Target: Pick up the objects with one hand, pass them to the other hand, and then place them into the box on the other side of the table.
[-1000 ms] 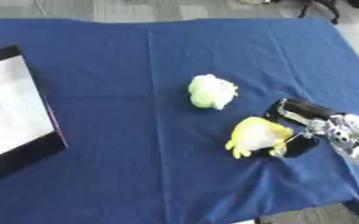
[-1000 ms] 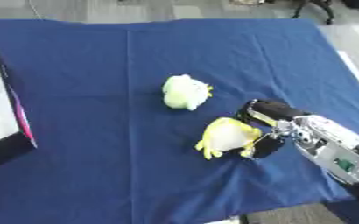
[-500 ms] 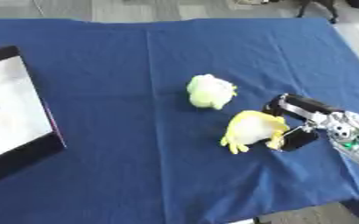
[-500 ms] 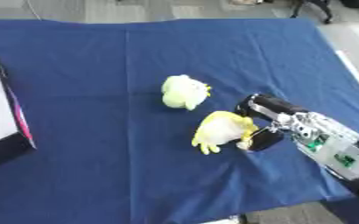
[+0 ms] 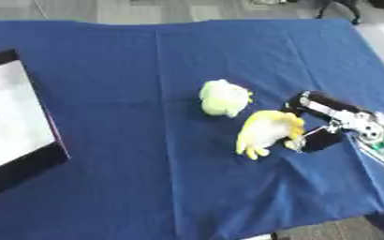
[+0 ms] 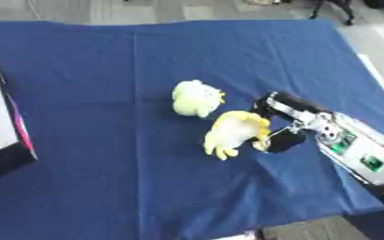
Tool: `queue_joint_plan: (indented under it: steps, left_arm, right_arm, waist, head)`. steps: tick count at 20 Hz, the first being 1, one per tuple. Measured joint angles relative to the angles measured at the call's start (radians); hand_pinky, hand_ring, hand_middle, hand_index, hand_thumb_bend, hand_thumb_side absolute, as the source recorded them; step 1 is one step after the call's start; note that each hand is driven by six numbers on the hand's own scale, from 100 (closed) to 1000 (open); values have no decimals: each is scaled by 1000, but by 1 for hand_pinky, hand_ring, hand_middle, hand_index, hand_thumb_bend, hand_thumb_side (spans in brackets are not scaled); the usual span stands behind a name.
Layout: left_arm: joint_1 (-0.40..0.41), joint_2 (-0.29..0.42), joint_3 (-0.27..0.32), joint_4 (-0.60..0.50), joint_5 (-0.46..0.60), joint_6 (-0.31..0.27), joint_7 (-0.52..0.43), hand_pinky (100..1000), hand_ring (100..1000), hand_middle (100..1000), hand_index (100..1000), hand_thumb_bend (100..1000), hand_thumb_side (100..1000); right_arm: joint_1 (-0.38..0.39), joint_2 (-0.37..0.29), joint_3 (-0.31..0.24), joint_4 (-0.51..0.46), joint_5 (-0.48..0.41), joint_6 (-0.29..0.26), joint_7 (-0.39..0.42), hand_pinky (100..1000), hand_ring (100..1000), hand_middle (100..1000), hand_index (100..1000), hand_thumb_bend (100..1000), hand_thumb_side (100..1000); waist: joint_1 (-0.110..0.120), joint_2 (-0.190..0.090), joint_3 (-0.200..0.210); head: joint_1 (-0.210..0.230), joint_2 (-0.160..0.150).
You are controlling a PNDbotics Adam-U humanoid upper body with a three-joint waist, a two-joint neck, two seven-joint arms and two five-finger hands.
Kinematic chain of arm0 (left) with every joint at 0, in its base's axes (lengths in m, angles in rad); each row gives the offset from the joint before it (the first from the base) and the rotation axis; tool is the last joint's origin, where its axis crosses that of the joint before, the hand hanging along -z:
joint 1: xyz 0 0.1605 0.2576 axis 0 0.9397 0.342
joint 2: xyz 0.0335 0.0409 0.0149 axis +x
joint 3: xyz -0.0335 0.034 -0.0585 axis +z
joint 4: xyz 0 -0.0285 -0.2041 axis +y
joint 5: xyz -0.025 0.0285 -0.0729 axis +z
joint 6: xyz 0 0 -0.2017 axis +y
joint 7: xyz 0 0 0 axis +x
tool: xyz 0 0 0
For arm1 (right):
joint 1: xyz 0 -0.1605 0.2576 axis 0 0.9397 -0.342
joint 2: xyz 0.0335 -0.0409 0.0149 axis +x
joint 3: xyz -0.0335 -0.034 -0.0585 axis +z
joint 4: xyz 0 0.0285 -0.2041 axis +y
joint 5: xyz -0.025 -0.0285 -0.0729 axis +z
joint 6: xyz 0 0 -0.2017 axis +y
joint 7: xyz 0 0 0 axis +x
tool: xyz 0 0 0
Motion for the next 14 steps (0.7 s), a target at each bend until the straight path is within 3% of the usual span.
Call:
queue_joint_plan:
  steps: [9, 14]
  left_arm:
    - [0, 0, 0, 0, 0, -1, -1, 1000, 821, 689, 665, 100, 568]
    - [0, 0, 0, 0, 0, -1, -1, 1000, 821, 690, 665, 100, 563]
  right_arm:
    - [-26, 0, -13, 0, -167, -25, -17, 664, 565, 452, 552, 109, 100]
    - [-47, 0, -19, 0, -304, -26, -38, 644, 549, 458, 563, 100, 100]
  waist:
    - [0, 0, 0]
    - [3, 0, 0]
  head:
    - [4, 0]
    - [5, 0]
